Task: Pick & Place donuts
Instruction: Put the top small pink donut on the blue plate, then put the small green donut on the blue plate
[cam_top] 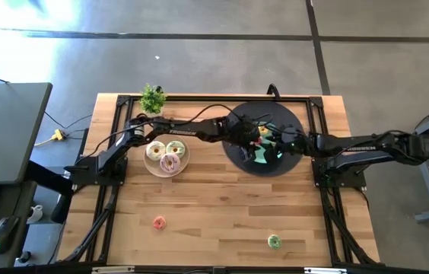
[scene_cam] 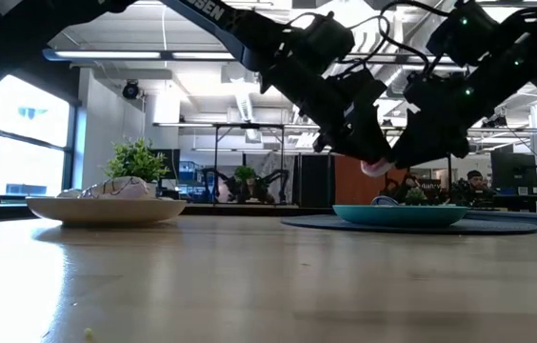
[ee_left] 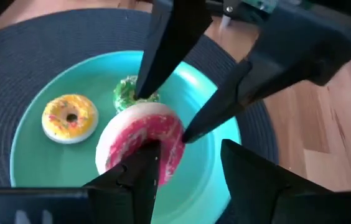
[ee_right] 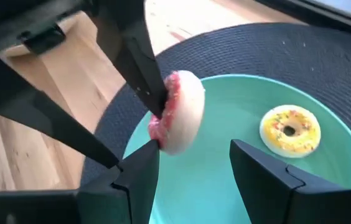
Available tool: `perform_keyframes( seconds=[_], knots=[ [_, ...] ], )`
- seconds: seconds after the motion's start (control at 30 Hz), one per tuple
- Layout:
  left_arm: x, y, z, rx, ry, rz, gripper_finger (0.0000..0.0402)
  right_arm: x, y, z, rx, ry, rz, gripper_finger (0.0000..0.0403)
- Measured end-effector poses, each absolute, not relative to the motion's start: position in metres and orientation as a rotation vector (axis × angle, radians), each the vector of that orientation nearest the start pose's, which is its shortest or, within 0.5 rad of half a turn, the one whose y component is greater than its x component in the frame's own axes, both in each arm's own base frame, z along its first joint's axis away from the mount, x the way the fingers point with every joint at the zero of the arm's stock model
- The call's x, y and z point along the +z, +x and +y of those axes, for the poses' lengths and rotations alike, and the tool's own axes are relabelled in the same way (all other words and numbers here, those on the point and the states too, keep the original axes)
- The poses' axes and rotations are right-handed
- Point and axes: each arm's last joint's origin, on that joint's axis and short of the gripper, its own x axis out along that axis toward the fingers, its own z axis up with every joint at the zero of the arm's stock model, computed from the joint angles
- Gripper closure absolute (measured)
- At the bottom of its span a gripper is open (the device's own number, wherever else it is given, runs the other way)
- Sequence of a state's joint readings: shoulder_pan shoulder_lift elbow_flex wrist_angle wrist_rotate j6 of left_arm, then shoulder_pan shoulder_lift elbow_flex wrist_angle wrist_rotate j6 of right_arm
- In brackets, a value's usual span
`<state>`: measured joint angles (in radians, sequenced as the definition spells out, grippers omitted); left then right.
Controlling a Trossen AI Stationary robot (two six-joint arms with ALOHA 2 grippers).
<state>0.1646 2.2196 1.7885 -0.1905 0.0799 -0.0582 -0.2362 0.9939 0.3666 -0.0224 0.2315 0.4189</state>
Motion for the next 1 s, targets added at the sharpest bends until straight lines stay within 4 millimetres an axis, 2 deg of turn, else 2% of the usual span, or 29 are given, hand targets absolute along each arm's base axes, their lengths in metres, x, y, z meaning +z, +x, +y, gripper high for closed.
perform_keyframes(
  seconds=[0.2, 0.4, 0.5, 0.57, 0.6, 0.73, 0.8, 0.87, 0.93, 1.0],
  knots=[
    [0.207, 0.498, 0.079, 0.081, -0.139, 0.646, 0.0237, 0.17, 0.178, -0.05, -0.594, 0.395, 0.559, 0.021],
    [0.205, 0.496, 0.077, 0.031, -0.161, 0.679, 0.0237, 0.192, 0.189, -0.053, -0.571, 0.355, 0.433, 0.021],
    [0.204, 0.495, 0.076, -0.006, -0.168, 0.696, 0.0237, 0.199, 0.193, -0.051, -0.483, 0.338, 0.458, 0.021],
    [0.21, 0.488, 0.074, -0.036, -0.187, 0.734, 0.0237, 0.204, 0.195, -0.048, -0.4, 0.341, 0.49, 0.021],
    [0.219, 0.482, 0.073, -0.049, -0.196, 0.754, 0.0237, 0.207, 0.196, -0.046, -0.369, 0.344, 0.515, 0.021],
    [0.276, 0.454, 0.066, -0.11, -0.186, 0.742, 0.0237, 0.222, 0.197, -0.032, -0.331, 0.317, 0.649, 0.0218],
    [0.294, 0.434, 0.059, -0.153, -0.211, 0.805, 0.0237, 0.231, 0.196, -0.024, -0.34, 0.283, 0.712, 0.0227],
    [0.308, 0.425, 0.05, -0.186, -0.21, 0.798, 0.0237, 0.241, 0.195, -0.015, -0.345, 0.274, 0.745, 0.0237],
    [0.325, 0.402, 0.039, -0.199, -0.208, 0.864, 0.0237, 0.249, 0.193, -0.005, -0.314, 0.287, 0.78, 0.0244],
    [0.348, 0.386, 0.025, -0.18, -0.16, 0.84, 0.0237, 0.252, 0.191, 0.006, -0.252, 0.312, 0.811, 0.0248]
  ],
)
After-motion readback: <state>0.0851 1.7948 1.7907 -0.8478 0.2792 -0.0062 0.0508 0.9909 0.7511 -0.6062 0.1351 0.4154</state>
